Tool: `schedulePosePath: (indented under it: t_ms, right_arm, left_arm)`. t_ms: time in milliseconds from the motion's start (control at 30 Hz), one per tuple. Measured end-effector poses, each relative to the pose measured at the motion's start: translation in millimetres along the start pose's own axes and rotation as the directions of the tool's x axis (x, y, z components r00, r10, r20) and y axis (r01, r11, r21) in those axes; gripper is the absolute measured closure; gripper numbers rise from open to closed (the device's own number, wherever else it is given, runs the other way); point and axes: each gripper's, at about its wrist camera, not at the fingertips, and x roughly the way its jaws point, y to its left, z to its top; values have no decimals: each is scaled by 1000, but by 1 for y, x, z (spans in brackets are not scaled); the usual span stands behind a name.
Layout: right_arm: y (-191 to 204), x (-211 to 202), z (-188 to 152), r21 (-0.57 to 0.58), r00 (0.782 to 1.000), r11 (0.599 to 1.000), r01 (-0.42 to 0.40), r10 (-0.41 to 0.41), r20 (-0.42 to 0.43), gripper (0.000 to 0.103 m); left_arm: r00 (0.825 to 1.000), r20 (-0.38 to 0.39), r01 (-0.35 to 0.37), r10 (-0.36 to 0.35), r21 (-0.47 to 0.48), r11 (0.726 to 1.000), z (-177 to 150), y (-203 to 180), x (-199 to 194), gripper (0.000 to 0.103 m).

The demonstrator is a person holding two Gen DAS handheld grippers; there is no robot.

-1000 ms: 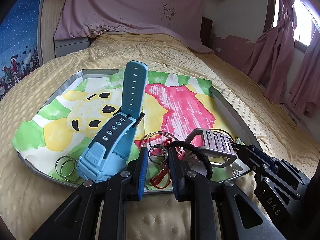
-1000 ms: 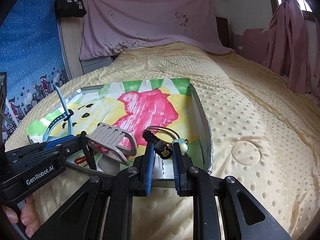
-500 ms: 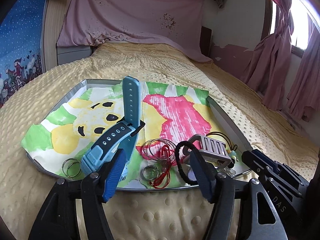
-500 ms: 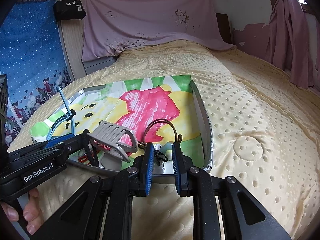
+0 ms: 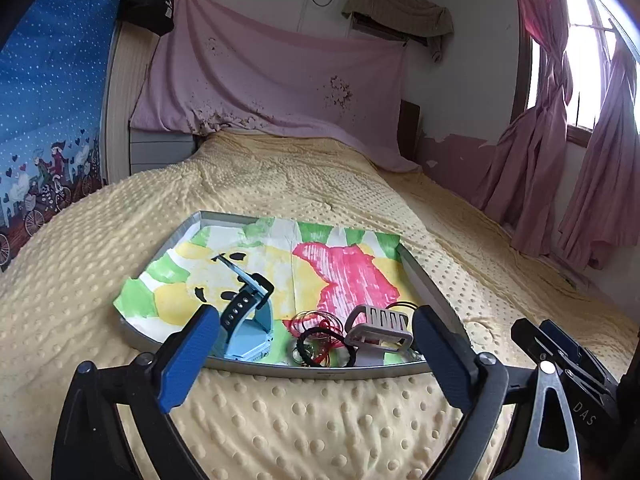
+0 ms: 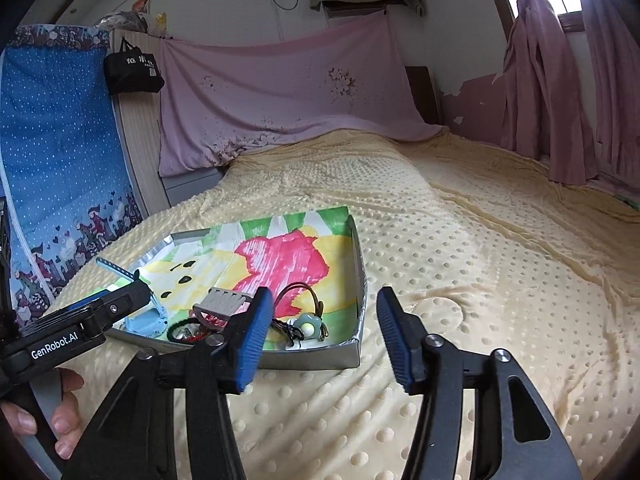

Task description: Organize jewelry

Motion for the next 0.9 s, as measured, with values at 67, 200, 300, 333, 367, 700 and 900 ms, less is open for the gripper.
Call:
schedulePosePath:
  t_ms: [67,200,300,333,367,700,900]
  right_arm:
    - [-2,-11,0,8,1000,1000,1,-1,15,37]
    - [-5,-34,2,14,999,1000,-2,2,41,29]
    - [-5,-53,4,12,998,1000,-11,11,65,15]
    - [-4,-61,6,10,997,1000,-15,14,77,13]
    - [-3,-69,7,8,996,1000,-19,18,88,13]
    - [17,-146,8,-41,987,998,-57,62,150,2]
    - [24,-194,-4,-58,980,996,-72,81,179,2]
  left_arm:
    - [1000,25,-10,10,4,1000,1,1,-14,3]
    - [997,67,-36,35,12,999,3,2,-42,0]
    - [995,92,-46,45,8,999,3,6,-64,0]
    - [994,99,-50,49,4,999,3,7,-71,0]
    - [993,105,-51,51,0,999,2,8,-79,0]
    - [983,167,-70,72,-23,997,-11,22,-156,0]
    - [980,180,-77,80,-23,997,-32,33,-191,0]
